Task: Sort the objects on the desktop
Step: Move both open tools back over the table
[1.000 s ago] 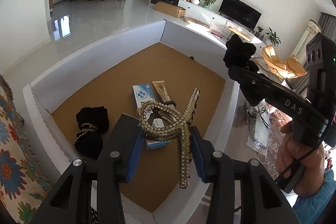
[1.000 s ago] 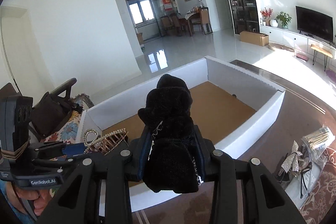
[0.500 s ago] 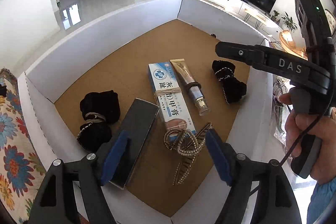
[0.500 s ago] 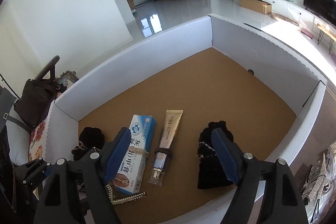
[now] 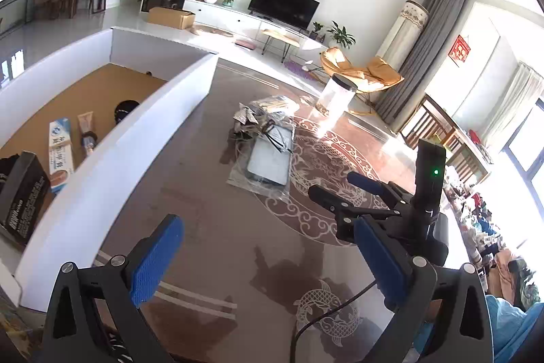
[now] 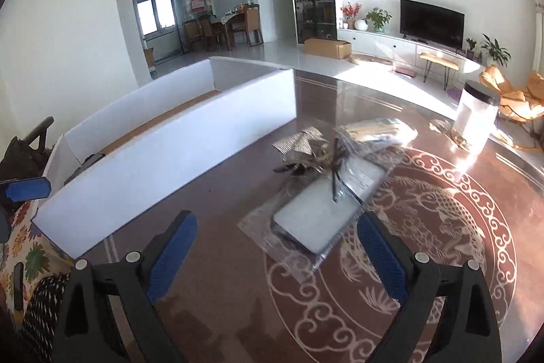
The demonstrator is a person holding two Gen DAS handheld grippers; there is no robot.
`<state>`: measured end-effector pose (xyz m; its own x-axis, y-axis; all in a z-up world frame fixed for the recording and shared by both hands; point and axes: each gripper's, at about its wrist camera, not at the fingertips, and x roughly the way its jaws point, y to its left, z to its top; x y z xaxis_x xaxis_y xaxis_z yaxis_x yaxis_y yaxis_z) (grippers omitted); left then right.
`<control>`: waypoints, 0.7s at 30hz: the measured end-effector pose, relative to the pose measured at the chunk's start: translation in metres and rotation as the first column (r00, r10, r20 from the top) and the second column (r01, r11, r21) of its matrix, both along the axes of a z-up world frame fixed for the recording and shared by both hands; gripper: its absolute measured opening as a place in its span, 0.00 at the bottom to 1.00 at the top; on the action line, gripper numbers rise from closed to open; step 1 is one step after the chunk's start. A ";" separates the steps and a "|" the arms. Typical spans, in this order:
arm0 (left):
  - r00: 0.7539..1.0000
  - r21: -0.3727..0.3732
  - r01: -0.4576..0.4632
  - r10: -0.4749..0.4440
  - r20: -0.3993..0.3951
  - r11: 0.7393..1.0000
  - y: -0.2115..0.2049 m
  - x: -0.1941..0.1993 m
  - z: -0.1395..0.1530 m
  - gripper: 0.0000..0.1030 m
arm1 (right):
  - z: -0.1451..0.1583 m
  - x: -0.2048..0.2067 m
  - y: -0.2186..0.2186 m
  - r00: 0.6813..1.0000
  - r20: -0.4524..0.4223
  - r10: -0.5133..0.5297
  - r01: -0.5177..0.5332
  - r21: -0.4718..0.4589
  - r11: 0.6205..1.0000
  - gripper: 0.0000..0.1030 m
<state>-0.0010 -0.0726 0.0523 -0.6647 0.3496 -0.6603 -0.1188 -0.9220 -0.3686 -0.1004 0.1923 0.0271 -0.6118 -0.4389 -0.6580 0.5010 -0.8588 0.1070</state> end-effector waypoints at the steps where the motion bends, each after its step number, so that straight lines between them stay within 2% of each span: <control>1: 0.999 -0.014 0.021 -0.020 0.030 1.000 0.014 -0.004 -0.014 0.99 | -0.012 0.007 0.024 0.998 0.033 -0.047 0.047 0.006 0.999 0.93; 5: 0.991 -0.133 0.068 -0.051 0.125 0.989 0.053 -0.027 -0.066 0.99 | -0.043 0.036 0.097 0.972 0.094 -0.214 0.209 0.058 0.976 0.93; 7: 0.989 -0.187 0.075 -0.049 0.140 0.980 0.063 -0.034 -0.081 0.99 | -0.051 0.047 0.117 0.957 0.102 -0.271 0.264 0.079 0.961 0.93; 9: 0.990 -0.210 0.074 -0.047 0.131 0.975 0.064 -0.034 -0.091 0.99 | -0.056 0.051 0.127 0.944 0.113 -0.311 0.303 0.082 0.949 0.93; 11: 0.991 -0.230 0.060 -0.030 0.132 0.971 0.061 -0.032 -0.097 0.99 | -0.062 0.050 0.131 0.936 0.130 -0.328 0.320 0.079 0.944 0.93; 15: 0.991 -0.215 0.016 0.013 0.133 0.977 0.049 -0.030 -0.102 0.99 | -0.064 0.051 0.124 0.936 0.121 -0.329 0.318 0.104 0.942 0.93; 18: 0.990 -0.213 -0.005 0.035 0.137 0.977 0.048 -0.035 -0.105 0.99 | -0.071 0.046 0.115 0.932 0.137 -0.336 0.314 0.155 0.936 0.93; 21: 0.990 -0.220 -0.006 0.037 0.136 0.975 0.050 -0.036 -0.107 0.99 | -0.077 0.044 0.106 0.938 0.142 -0.318 0.289 0.191 0.938 0.98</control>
<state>-0.0369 -0.0230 -0.0542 -0.5672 0.1731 -0.8051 -0.0603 -0.9838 -0.1691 -0.0561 0.2984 -0.0494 -0.5728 -0.1263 -0.8099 0.2008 -0.9796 0.0107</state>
